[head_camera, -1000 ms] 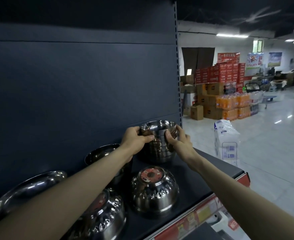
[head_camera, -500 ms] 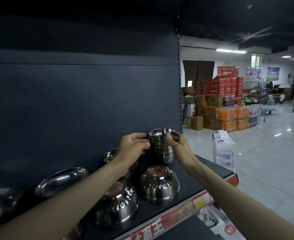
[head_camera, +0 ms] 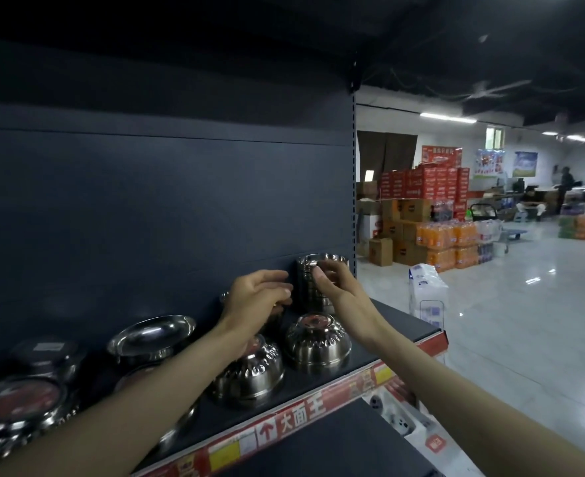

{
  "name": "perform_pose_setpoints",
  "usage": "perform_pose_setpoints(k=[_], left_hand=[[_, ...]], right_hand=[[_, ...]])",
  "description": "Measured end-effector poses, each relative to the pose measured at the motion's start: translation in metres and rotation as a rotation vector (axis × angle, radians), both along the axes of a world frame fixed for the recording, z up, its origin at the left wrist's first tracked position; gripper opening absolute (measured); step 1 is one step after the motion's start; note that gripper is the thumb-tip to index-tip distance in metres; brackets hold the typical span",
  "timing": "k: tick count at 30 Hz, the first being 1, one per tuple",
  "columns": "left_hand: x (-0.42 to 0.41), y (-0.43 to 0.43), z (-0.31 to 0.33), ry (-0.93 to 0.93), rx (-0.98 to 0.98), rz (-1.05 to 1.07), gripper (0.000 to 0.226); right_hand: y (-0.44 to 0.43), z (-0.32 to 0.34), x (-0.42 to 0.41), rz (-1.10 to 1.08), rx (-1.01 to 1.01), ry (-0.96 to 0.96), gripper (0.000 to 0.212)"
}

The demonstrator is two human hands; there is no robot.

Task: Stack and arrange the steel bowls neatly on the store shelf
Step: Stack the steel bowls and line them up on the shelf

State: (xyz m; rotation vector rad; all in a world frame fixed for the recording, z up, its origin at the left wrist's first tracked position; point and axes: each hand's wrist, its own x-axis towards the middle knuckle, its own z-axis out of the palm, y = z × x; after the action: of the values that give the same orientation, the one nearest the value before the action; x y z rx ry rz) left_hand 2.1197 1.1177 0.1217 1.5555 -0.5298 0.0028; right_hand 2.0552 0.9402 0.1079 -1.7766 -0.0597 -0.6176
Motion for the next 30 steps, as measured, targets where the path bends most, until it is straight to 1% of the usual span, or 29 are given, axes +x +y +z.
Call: perform_pose_setpoints(k=[3,5,8,11,13,15,18,20,21,24,27,30], left_hand=[[-0.007,0.002,-0.001,-0.030,0.036,-0.021,0.027],[-0.005,0.002,-0.003,-0.054,0.094,-0.015,0.030],[0.002,-0.001,-0.009,-0.023,0.185,-0.025,0.044],[0.014,-0.005,-0.018,-0.034,0.411,-0.046,0.070],[0.026,-0.007,-0.025,-0.018,0.561,-0.071,0.089],[0.037,-0.011,-0.029,-0.027,0.705,-0.080,0.099],[0.046,-0.021,-0.027,-0.100,0.950,-0.107,0.106],[0.051,-0.027,-0.023,-0.127,1.110,-0.133,0.104],[0.053,-0.030,-0.022,-0.147,1.197,-0.134,0.098],[0.060,-0.037,-0.021,-0.187,1.363,-0.129,0.081],[0.061,-0.042,-0.021,-0.189,1.369,-0.136,0.073],[0.063,-0.046,-0.027,-0.187,1.321,-0.125,0.065]], right_hand=[[-0.001,-0.004,-0.003,0.006,0.006,0.015,0.038],[-0.003,-0.009,-0.003,0.001,0.008,0.025,0.038],[-0.012,-0.019,-0.003,-0.036,-0.029,0.057,0.045],[-0.022,-0.030,-0.002,-0.056,-0.048,0.117,0.045],[-0.029,-0.037,-0.001,-0.058,-0.070,0.190,0.050],[-0.035,-0.046,0.000,-0.066,-0.109,0.284,0.060],[-0.042,-0.062,0.002,-0.057,-0.201,0.389,0.072],[-0.045,-0.068,0.003,-0.039,-0.224,0.415,0.077],[-0.045,-0.070,0.003,-0.030,-0.229,0.427,0.079],[-0.046,-0.074,0.002,-0.037,-0.318,0.448,0.074],[-0.048,-0.082,0.004,-0.103,-0.429,0.436,0.077],[-0.048,-0.086,0.004,-0.112,-0.441,0.394,0.091]])
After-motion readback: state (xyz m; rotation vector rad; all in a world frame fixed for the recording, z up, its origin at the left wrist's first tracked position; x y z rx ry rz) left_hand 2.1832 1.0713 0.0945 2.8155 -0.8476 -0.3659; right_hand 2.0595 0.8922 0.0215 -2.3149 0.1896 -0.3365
